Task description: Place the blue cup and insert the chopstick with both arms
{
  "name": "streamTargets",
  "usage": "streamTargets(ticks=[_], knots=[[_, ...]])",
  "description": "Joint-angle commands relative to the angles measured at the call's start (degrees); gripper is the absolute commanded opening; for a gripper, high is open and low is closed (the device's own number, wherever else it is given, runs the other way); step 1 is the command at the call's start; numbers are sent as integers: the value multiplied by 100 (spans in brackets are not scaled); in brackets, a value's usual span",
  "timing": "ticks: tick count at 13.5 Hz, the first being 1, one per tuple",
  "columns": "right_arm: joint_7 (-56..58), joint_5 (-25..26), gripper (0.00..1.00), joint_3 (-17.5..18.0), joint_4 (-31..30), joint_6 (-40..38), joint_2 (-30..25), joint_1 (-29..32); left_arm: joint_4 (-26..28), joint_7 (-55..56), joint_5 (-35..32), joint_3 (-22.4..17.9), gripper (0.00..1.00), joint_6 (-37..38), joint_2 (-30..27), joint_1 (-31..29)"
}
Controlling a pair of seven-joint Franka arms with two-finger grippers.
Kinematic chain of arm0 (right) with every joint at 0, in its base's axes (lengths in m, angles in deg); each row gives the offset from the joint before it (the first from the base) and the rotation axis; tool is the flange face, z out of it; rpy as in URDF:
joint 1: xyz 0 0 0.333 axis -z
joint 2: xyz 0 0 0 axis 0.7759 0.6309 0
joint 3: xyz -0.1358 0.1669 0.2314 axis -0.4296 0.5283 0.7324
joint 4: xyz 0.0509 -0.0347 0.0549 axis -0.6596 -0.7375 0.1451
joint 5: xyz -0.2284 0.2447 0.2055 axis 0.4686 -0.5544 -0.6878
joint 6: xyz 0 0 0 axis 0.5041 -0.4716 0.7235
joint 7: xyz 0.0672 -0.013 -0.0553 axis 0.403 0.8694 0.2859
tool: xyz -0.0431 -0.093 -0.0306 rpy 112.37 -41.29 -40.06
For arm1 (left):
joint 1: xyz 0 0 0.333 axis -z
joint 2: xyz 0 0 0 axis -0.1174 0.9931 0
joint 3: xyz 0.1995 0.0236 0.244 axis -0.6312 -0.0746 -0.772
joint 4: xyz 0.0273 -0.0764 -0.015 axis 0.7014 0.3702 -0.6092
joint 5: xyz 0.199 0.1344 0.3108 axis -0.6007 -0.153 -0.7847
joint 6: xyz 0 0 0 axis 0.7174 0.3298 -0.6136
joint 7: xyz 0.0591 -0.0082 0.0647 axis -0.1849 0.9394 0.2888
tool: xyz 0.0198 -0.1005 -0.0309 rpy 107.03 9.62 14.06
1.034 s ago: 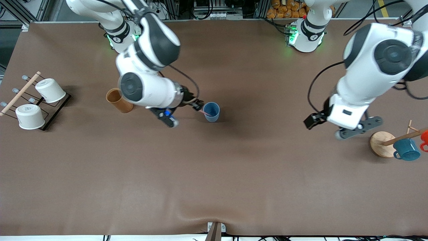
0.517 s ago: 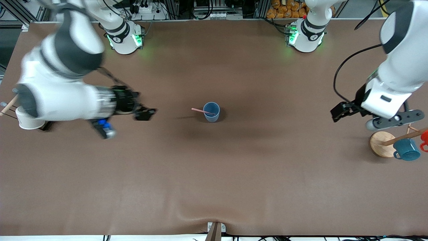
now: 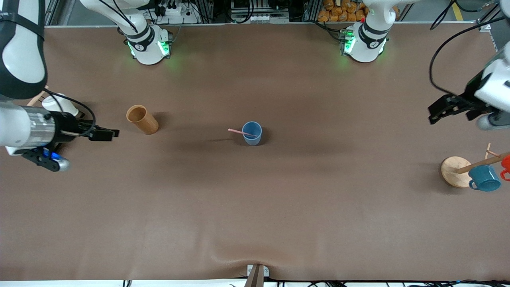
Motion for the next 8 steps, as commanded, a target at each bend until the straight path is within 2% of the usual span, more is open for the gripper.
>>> streamTargets(ticks=[1, 3, 4, 6, 7, 8], knots=[[1499, 503, 100, 96, -159, 24, -353, 445, 185, -88, 161, -145, 100, 235, -286, 159], [1831, 584, 100, 87, -640, 174, -852, 594, 457, -9, 187, -293, 100, 209, -506, 369], [1831, 593, 100, 79, -1148, 418, -1282, 604, 519, -17, 300, -460, 100, 209, -567, 492], [1831, 724, 100, 113, -2692, 1313, -2423, 534, 669, -9, 407, -742, 100, 209, -691, 756], [1831, 803, 100, 166, -3178, 1569, -2794, 525, 669, 18, 407, -769, 100, 209, -700, 827], [1822, 865, 100, 201, -3383, 1624, -2989, 533, 661, 44, 381, -787, 100, 200, -691, 897]])
